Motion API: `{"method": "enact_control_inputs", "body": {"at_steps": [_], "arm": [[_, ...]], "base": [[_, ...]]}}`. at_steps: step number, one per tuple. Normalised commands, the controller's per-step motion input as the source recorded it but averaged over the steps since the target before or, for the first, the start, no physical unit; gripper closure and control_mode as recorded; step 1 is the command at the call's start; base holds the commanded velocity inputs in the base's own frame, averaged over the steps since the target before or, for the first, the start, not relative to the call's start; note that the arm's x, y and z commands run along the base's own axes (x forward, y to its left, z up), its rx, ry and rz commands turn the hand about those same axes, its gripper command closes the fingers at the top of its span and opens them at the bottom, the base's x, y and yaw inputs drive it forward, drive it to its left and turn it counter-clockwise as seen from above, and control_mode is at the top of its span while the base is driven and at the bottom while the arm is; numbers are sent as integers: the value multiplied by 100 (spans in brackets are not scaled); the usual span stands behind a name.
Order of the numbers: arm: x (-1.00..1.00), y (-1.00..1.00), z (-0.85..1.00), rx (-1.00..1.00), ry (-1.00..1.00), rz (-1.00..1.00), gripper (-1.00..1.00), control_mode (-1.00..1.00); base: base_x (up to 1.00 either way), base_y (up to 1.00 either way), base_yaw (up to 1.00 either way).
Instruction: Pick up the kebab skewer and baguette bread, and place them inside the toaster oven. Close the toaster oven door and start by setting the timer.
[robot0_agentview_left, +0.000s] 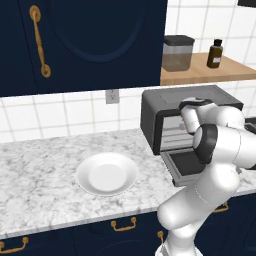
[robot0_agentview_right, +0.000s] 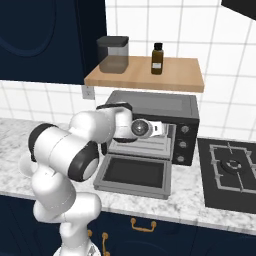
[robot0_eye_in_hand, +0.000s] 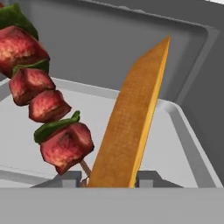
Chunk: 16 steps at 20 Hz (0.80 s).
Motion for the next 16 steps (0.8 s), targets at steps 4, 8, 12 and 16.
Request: {"method": "enact_control_inputs", "body": {"at_steps": [4,8,12,16], "arm": [[23,18,0,0,-5,1,100,-100],[40,12,0,0,0,0,100,-100],[23,7,0,0,0,0,100,-100],[0,0,0,0,0,0,100,-100]], "base": [[0,0,0],[0,0,0],[0,0,0],[0,0,0]]}}
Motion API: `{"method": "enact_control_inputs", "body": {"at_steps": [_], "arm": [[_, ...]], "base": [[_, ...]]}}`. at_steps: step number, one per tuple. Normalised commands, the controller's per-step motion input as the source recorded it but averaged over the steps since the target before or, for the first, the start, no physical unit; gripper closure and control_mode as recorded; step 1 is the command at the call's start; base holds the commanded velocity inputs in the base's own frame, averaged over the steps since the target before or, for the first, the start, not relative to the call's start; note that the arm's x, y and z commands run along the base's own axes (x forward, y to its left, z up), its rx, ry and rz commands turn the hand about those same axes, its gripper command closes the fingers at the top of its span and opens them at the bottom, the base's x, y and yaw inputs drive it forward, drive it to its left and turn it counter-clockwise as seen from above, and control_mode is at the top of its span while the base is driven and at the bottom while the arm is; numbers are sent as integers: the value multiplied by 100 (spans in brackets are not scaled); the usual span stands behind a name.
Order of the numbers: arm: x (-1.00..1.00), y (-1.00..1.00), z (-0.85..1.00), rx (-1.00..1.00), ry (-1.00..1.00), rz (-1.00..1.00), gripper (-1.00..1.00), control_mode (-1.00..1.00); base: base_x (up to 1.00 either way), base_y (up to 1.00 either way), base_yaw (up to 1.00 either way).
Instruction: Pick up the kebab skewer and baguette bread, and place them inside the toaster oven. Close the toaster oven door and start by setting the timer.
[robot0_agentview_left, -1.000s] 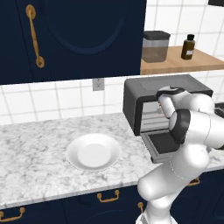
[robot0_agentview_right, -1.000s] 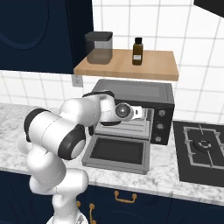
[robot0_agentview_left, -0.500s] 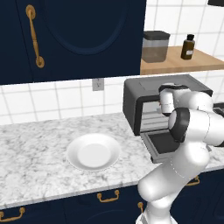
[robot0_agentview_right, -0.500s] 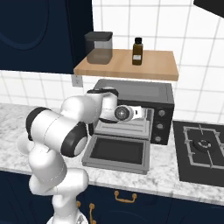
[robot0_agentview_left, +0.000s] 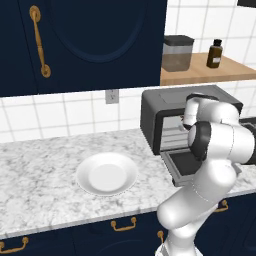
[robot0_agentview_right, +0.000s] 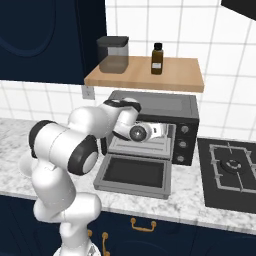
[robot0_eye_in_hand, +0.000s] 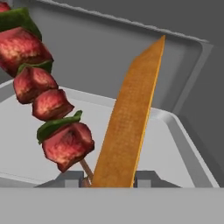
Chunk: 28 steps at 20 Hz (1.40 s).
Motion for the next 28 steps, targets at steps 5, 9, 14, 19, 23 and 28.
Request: {"method": "enact_control_inputs", "body": {"at_steps": [5,9,14,19,23,28], "arm": [[0,0,0,0,0,0,100,-100],[0,0,0,0,0,0,-100,-100],[0,0,0,0,0,0,-100,-100],[0,0,0,0,0,0,-100,-100],[0,0,0,0,0,0,-100,-100],[-2,0,14,0,0,6,-100,-100]], "base": [[0,0,0],[0,0,0],[0,0,0],[0,0,0],[0,0,0],[0,0,0]]}}
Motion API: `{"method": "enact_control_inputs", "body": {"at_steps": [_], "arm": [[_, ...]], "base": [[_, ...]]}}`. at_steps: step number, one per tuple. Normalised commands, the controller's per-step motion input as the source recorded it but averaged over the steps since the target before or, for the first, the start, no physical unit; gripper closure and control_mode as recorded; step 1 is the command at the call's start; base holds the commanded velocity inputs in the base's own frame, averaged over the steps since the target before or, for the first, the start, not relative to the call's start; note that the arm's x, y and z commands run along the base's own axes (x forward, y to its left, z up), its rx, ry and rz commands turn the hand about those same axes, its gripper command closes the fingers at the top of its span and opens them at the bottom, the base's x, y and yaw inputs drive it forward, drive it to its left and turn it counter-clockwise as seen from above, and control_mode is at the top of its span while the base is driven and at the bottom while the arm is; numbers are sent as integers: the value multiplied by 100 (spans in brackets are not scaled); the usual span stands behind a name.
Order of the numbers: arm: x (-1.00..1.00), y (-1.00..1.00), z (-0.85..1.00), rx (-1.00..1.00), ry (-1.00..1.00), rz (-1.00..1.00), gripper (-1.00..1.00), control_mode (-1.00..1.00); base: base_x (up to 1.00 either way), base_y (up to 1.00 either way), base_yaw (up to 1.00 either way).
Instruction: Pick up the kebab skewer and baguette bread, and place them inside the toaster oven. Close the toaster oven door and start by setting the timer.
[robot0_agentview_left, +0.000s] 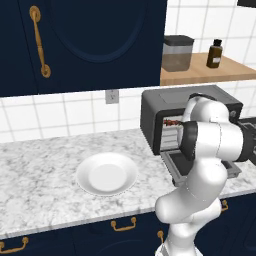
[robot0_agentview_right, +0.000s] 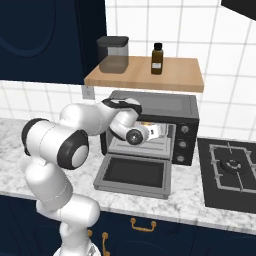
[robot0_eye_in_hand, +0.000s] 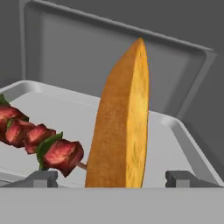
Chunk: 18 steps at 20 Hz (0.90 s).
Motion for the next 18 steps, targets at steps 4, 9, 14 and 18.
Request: {"method": "enact_control_inputs", "body": {"at_steps": [4,9,14,18], "arm": [[-13,-1,28,0,0,2,-100,-100],[-5,-11,31,0,0,2,-100,-100],[-61,-29,22,1,0,2,-100,-100],[-97,-53,9,9,2,0,-100,-100]], "base": [[0,0,0],[0,0,0],[0,0,0],[0,0,0]]}}
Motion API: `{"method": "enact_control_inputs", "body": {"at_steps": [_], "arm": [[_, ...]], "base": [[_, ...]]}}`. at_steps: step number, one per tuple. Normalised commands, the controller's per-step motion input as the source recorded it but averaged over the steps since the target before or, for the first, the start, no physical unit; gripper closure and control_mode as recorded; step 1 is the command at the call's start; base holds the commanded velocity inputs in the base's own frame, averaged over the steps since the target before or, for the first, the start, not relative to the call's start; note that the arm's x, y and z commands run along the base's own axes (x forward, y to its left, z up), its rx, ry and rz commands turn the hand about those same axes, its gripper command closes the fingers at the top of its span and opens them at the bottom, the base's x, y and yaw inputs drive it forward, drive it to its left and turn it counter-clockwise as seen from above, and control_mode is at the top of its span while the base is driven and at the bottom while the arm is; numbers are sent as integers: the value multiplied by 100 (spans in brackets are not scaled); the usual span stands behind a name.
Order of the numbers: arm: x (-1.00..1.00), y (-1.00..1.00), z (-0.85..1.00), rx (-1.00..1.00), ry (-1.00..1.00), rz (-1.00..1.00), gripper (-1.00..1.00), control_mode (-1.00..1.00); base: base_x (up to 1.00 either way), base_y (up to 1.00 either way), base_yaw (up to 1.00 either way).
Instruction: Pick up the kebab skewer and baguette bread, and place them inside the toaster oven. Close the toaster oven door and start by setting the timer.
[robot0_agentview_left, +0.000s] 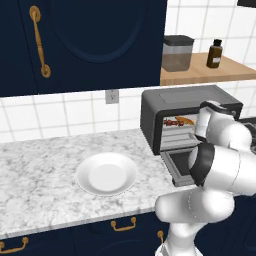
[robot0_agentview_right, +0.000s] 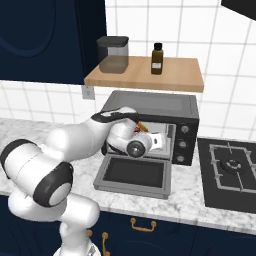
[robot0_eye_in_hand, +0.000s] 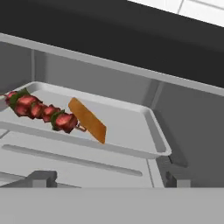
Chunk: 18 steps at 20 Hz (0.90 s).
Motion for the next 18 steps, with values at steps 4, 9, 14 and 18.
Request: {"method": "enact_control_inputs", "body": {"at_steps": [4,9,14,18], "arm": [[-78,-56,44,20,10,0,-100,-100],[-51,-64,51,25,9,0,-100,-100],[-41,-62,35,28,5,0,-100,-100],[-59,-45,-8,23,2,-1,-100,-100]], "base": [[0,0,0],[0,0,0],[0,0,0],[0,0,0]]}}
